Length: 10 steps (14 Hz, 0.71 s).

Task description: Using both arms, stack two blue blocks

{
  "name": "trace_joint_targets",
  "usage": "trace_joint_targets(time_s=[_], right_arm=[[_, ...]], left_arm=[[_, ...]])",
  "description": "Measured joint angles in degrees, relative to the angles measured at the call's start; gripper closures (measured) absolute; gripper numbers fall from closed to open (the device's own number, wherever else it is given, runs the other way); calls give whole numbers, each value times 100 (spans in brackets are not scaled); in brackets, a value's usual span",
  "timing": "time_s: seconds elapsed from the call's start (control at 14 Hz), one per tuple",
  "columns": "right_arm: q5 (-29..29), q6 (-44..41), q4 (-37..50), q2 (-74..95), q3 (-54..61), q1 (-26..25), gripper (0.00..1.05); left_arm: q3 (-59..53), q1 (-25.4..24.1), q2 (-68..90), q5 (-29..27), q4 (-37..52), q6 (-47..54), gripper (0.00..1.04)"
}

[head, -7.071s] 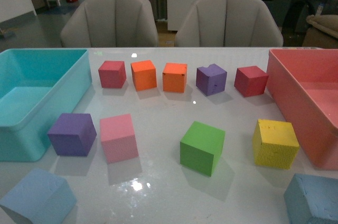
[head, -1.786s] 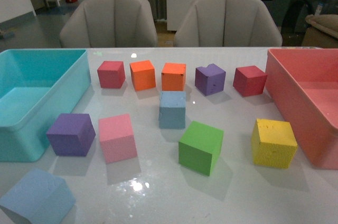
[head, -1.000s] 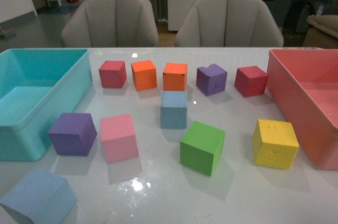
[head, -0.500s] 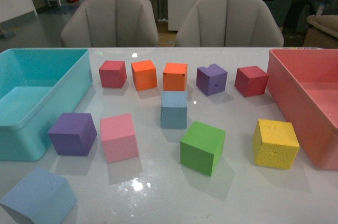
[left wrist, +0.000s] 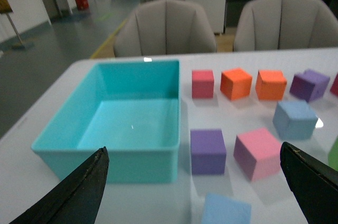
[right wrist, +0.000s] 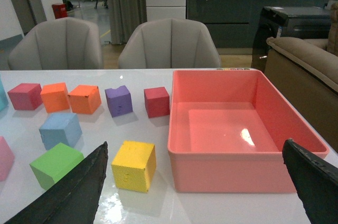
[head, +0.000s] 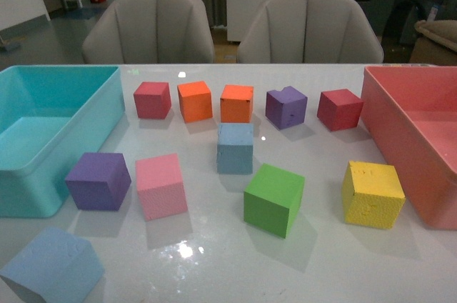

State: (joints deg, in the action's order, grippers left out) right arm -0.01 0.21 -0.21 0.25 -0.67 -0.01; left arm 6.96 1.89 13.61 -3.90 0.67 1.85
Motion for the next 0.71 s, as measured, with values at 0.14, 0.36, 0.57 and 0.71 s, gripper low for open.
trace_joint_targets(time_s=[0.14,0.36,0.57,0.71], right_arm=[[0,-2,2,0,0,0,6],[0,-2,2,0,0,0,6],[0,-2,2,0,0,0,6],[0,-2,0,0,0,0,6]], left_arm=[[385,-179,1497,435,1432,57,7],[1054,-297,4424,1325,2391,122,7],[1410,-313,6192,2028,1860,225,7],[1408,-271,6660,2140,1921,389,7]])
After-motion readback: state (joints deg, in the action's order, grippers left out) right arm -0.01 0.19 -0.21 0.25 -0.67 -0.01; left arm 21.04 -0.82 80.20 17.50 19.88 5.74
